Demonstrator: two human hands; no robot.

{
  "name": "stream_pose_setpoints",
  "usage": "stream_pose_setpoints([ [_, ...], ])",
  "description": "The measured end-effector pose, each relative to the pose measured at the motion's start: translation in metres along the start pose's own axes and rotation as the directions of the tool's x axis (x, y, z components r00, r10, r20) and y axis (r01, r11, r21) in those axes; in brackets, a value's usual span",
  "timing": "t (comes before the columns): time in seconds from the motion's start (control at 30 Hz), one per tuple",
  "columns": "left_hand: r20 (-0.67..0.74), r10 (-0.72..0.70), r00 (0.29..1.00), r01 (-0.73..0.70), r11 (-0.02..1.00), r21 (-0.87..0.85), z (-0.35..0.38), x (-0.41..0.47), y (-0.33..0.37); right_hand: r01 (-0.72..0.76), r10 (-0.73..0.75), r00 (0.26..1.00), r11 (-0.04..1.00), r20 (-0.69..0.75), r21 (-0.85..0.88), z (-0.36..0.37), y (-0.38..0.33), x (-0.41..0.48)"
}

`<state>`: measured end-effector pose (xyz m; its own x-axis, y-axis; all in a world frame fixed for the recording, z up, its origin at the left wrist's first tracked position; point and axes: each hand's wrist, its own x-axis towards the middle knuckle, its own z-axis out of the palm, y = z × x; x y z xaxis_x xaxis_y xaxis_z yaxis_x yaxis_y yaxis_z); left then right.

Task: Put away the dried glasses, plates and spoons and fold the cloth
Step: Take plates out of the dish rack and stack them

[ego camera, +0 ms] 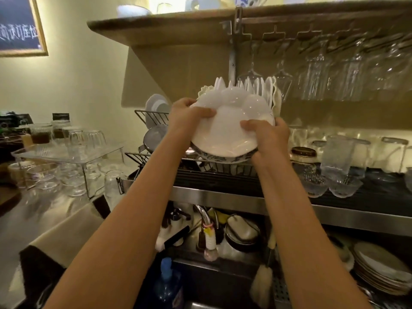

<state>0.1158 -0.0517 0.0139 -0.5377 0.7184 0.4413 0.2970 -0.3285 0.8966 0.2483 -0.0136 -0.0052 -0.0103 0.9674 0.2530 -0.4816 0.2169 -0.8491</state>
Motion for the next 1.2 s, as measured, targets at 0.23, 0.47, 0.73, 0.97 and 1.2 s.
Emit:
stream_pose_setpoints([
  [0.23,-0.075,0.258,0.963,-0.194,0.860,0.472,-0.022,0.059,-0.006,0.194,-0.195,0.970,0.981,-0.142,-0.024,0.068,0.011,0.011],
  [0.47,0.052,0.430,0.901,-0.330,0.604,0.725,-0.040,0.086,-0.012,0.334,-0.364,0.904,0.928,-0.222,-0.163,0.124,0.022,0.030],
  [0.73,0.188,0.405,0.895,-0.446,0.838,0.315,-0.049,0.098,-0.008,0.464,-0.559,0.798,0.808,-0.225,-0.362,0.158,0.032,0.051],
  [0.97,0.316,0.343,0.885,-0.383,0.921,0.072,-0.047,0.119,-0.005,0.529,-0.679,0.716,0.680,-0.164,-0.508,0.177,0.033,0.072],
  [1.2,0.363,0.321,0.875,-0.289,0.947,-0.141,-0.044,0.142,-0.007,0.596,-0.731,0.683,0.559,-0.002,-0.576,0.187,0.035,0.087],
])
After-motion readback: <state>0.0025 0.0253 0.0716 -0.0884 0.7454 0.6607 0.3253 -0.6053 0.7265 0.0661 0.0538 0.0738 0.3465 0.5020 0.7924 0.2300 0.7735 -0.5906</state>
